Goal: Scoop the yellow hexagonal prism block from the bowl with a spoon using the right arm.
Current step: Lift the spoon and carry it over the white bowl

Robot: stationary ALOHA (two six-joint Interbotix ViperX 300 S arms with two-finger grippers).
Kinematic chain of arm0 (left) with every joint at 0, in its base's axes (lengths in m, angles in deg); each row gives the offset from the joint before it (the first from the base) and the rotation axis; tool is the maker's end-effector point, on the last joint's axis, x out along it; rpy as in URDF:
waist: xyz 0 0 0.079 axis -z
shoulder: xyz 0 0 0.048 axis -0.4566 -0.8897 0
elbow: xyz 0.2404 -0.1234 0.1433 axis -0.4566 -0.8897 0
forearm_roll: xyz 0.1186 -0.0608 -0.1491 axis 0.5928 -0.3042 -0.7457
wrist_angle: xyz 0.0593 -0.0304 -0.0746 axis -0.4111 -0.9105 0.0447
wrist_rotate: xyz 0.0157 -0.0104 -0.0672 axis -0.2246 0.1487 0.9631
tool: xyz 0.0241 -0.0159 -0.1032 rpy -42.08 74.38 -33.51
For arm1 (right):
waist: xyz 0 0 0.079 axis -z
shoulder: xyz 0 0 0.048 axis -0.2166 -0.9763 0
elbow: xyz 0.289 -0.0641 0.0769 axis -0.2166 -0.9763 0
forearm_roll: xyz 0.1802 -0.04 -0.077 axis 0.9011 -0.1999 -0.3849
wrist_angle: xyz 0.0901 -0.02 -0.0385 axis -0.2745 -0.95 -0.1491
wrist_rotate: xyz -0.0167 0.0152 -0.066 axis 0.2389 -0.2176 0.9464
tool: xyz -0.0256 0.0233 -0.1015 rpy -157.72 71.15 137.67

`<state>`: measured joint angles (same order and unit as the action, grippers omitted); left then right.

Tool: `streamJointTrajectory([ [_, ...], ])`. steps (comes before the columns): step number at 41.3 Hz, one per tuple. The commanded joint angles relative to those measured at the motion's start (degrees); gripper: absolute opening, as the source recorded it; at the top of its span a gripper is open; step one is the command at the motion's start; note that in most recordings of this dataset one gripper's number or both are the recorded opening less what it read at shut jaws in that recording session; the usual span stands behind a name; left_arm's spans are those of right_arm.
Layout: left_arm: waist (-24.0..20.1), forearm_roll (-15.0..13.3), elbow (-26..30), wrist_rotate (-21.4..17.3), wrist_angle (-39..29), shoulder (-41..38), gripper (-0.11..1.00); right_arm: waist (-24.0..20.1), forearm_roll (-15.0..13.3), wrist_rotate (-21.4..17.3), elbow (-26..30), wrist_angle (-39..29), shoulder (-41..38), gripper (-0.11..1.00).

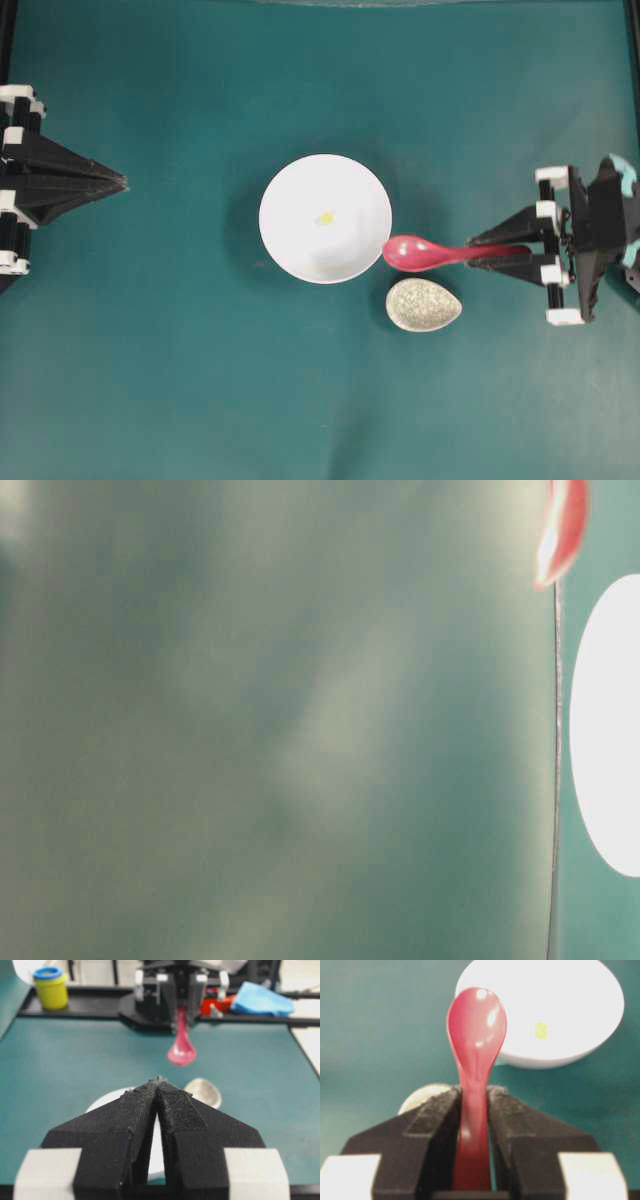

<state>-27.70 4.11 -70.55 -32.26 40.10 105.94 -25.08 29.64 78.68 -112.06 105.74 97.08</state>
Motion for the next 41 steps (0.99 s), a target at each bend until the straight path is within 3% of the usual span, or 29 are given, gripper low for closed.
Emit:
streamJointTrajectory([
  [1,-0.09,0.09,1.67,0.0,0.09,-0.09,0.04,4.83,-0.18,1.93,3.6,-7.73,3.08,0.25],
  [9,-0.09,0.09,1.76,-0.09,0.18,0.35,0.04,13.36,-1.67,2.72,9.32,-21.36,5.01,0.25],
  [17,-1.32,0.18,1.85,-0.09,0.35,1.14,0.04,18.19,-3.34,2.64,15.03,-31.73,3.78,0.25],
  [41,-3.69,0.18,2.02,-0.7,0.09,2.11,0.05,25.22,-6.77,1.85,31.29,-49.83,-9.67,0.25],
])
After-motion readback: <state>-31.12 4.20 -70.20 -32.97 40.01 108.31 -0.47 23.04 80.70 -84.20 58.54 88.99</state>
